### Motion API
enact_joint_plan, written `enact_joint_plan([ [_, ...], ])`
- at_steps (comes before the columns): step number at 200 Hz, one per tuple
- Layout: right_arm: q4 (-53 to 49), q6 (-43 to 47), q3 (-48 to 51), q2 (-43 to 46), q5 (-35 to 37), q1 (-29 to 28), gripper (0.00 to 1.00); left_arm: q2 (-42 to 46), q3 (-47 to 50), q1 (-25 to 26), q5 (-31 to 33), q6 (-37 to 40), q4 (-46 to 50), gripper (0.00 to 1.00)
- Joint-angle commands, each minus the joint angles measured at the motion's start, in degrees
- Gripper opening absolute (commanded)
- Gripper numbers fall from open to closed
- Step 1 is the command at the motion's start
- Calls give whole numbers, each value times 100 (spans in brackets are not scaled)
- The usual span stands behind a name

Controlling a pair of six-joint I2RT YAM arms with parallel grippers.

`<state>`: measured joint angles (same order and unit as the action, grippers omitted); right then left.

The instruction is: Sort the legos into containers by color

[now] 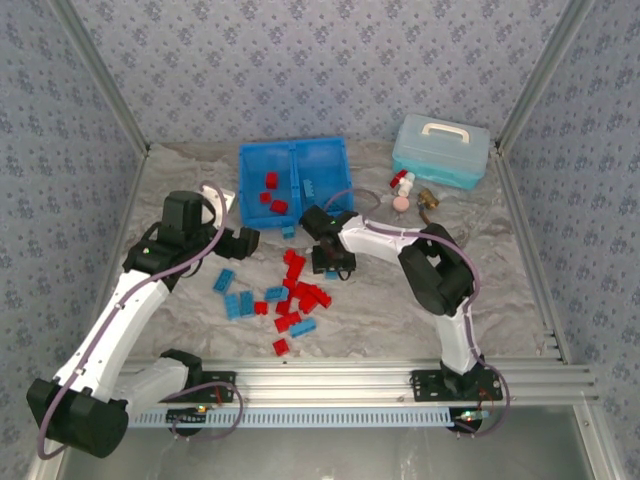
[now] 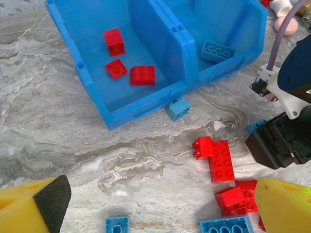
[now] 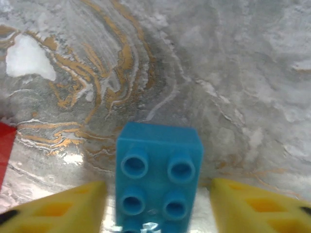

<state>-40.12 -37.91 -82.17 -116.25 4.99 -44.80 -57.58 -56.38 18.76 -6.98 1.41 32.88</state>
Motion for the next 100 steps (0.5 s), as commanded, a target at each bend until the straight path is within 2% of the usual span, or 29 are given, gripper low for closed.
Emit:
enact_joint_plan([
  [1,-220,-30,64,81,213,-20,42,290,103,-30,-530,212,-284,99],
  [18,-202,11,131,370,100,43,30,518,267,-31,-866,311,-505,99],
  [28,-246,46,78,584,-1,84,27,657,366,-26,-927,339,-639,99],
  [51,-365,137,-331,1180,369,111,27,967,541,-39,-775,398,-862,99],
  [68,-217,655,-743,1415,711,166,28,1152,644,-70,-658,442,-979,99],
  [100,-62,1263,-1902,823,942,517,29,1321,749,-136,-482,447,-1056,99],
])
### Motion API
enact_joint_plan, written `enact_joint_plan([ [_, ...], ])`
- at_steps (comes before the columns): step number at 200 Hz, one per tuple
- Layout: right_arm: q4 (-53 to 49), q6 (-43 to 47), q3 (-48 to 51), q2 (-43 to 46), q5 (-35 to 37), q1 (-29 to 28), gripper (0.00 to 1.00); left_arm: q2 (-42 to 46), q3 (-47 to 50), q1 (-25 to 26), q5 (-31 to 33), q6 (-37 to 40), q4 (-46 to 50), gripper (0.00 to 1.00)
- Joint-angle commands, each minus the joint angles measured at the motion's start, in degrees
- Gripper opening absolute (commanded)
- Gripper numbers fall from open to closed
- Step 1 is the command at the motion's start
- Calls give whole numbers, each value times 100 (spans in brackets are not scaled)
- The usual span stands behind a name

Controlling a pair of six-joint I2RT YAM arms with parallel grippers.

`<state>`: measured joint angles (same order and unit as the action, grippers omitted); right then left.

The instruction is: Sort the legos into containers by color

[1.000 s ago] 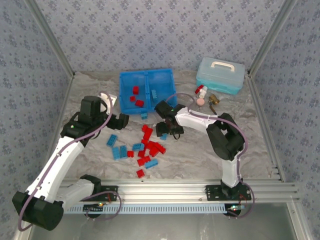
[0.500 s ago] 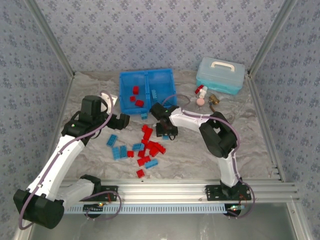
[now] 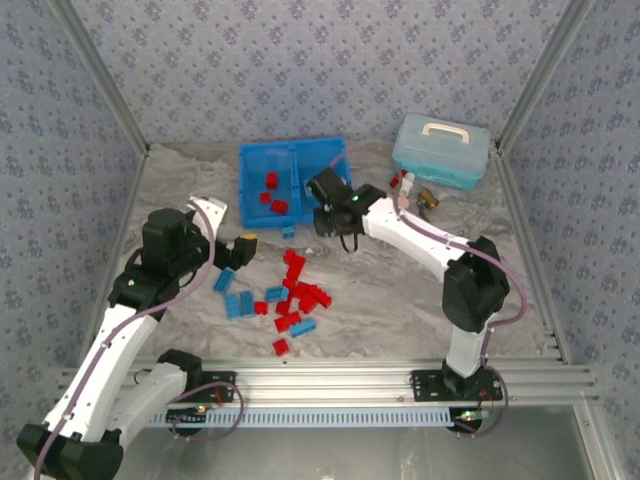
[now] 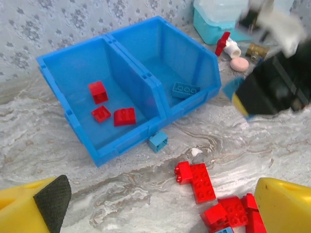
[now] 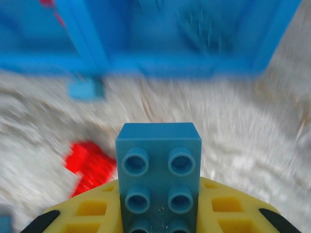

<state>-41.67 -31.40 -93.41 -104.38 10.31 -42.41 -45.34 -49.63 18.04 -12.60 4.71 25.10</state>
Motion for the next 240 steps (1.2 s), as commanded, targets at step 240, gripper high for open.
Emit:
enact_joint_plan([
  [240,354,1078,-713,698,15,682,64,-623,-176,725,3460,-3420,335,95],
])
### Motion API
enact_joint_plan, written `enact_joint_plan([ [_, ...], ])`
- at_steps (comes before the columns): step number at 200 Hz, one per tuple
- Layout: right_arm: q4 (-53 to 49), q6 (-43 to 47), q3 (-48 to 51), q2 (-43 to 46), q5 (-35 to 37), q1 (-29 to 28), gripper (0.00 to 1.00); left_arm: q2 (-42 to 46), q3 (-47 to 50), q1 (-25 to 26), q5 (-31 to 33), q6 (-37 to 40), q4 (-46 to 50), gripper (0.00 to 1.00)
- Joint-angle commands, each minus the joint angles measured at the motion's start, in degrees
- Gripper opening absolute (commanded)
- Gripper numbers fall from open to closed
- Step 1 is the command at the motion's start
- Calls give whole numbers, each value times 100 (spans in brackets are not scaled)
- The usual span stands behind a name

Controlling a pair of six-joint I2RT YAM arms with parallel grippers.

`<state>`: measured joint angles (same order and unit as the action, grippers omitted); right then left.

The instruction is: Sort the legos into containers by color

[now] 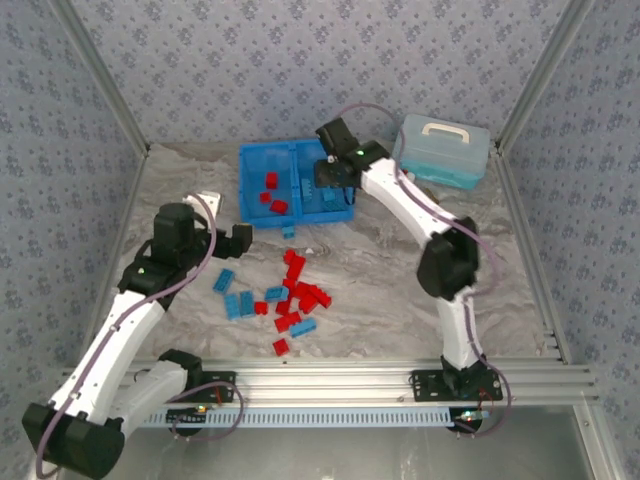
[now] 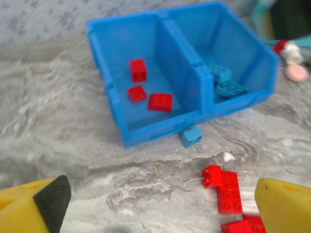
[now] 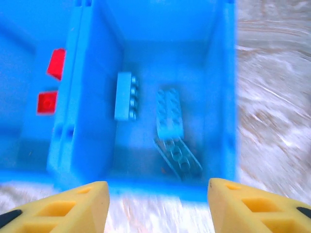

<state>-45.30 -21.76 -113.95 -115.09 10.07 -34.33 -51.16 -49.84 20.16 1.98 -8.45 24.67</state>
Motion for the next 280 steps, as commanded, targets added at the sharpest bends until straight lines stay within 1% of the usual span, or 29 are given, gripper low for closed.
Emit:
enact_joint_plan([
  [1,751,117,1447,1849,52,-127,65,-43,-147,532,2031,-2176,384,95],
  [16,1054,60,2625,2968,257,-110,73,-135,36,796,2030,-2944,211,92],
  [31,1006,-120,3440,3805,487,-1,79,-479,77,1111,1979,-3467,26,90],
  [47,854,-266,3980,4393,514,177,84,-1207,-201,1479,1875,-3513,-40,89],
  [63,721,-340,4270,4694,512,303,88,-2167,-765,1739,1628,-3384,160,88],
  [82,612,-406,4388,4784,420,393,94,-3161,-1271,1824,1179,-3369,179,87],
  [92,575,-430,4399,4782,379,401,96,-3548,-1450,1825,1066,-3386,122,87],
  [119,544,-442,4417,4779,288,410,98,-4430,-1954,1784,1130,-3294,152,87],
  [136,507,-429,4425,4785,268,424,99,-4821,-2175,1757,1244,-3252,168,87],
  [175,465,-425,4461,4868,246,433,100,-5430,-2430,1667,1642,-3211,-3,87],
  [209,423,-383,4451,4908,242,461,100,-5844,-2557,1666,1966,-3082,-257,79],
  [234,402,-382,4469,4914,225,487,100,-6055,-2565,1665,1946,-3012,-548,74],
  [265,384,-407,4469,4917,223,488,100,-6149,-2482,1673,2103,-3099,-697,68],
  [280,398,-416,4474,4931,217,489,100,-6152,-2421,1669,2157,-3078,-794,63],
])
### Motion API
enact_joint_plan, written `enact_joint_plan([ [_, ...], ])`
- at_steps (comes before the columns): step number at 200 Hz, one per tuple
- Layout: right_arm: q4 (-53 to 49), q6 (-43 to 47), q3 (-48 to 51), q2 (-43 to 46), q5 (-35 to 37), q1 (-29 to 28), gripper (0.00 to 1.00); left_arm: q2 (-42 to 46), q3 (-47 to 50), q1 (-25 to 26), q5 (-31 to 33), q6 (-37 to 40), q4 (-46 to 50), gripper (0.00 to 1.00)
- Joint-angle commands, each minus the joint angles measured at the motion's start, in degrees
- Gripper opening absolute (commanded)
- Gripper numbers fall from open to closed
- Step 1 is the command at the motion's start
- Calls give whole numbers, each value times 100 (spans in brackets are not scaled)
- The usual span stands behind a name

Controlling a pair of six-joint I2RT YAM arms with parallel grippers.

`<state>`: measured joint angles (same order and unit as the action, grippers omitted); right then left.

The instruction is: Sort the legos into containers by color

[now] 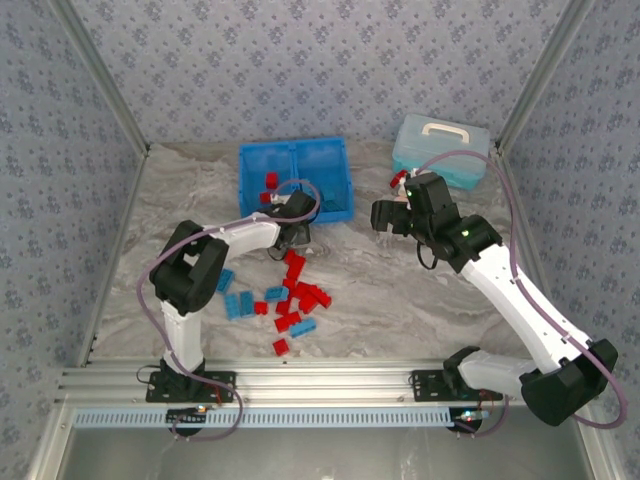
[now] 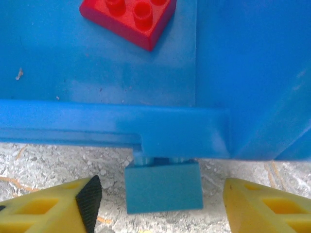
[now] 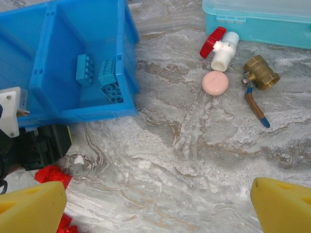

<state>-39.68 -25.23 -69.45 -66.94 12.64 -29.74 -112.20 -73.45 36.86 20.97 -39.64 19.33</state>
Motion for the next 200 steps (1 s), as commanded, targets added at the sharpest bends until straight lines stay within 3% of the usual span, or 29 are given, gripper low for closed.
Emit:
enact_joint_plan([
  [1,-163,-69,26,118,-42,30,100,-52,-58,-2,258,42,-262,62],
  [35,-163,-86,17,102,-60,38,100,-82,-6,0,194,37,-267,43],
  [58,-168,-112,10,102,-78,38,100,-8,76,5,154,-17,-264,37],
  [93,-161,-146,-3,102,-113,38,100,213,235,33,47,-86,-222,33],
  [134,-193,-169,-42,169,-100,41,100,1115,165,296,-87,-24,197,33],
  [168,-169,-232,-62,204,-109,38,100,1524,-711,403,100,487,478,33],
  [200,-114,-306,-59,208,-163,38,100,620,-2348,254,217,1162,651,33],
])
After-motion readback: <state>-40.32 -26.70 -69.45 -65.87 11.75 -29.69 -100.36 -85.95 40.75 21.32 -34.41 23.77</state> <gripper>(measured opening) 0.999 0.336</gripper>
